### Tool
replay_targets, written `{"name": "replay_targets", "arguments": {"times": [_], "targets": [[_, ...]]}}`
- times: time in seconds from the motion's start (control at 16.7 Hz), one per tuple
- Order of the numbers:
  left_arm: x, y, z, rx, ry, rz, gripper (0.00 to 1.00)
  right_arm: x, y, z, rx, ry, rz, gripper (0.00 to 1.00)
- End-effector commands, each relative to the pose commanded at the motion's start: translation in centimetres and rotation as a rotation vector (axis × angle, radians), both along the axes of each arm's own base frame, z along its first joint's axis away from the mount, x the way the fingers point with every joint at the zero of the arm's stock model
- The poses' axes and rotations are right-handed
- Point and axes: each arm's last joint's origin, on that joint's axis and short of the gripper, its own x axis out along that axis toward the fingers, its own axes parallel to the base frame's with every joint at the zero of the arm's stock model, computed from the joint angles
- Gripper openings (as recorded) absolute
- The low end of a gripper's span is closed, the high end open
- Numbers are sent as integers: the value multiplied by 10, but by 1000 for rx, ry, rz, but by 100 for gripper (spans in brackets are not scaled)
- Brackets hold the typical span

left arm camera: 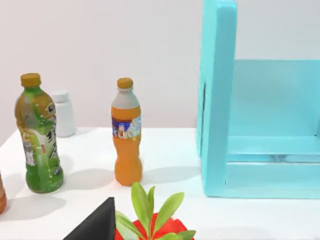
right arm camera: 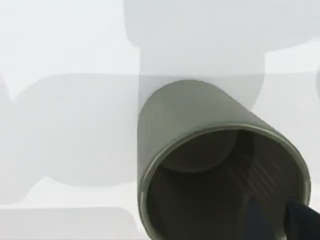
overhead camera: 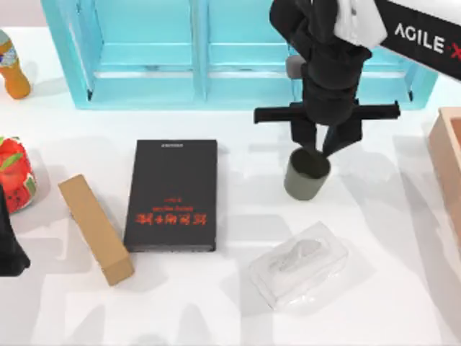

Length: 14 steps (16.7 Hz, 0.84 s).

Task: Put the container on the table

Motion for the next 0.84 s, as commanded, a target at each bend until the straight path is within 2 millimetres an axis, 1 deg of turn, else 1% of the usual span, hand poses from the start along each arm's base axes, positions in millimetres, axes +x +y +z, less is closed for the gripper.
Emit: {"name": "replay_targets", "arguments": {"times": [0.48,0.54,0.84], "targets": [[0,0,0,0,0,0,100,0,0,0,0,0,0,98],[0,0,0,0,0,0,100,0,0,0,0,0,0,100],[0,0,0,0,0,0,100,0,0,0,0,0,0,100]]}}
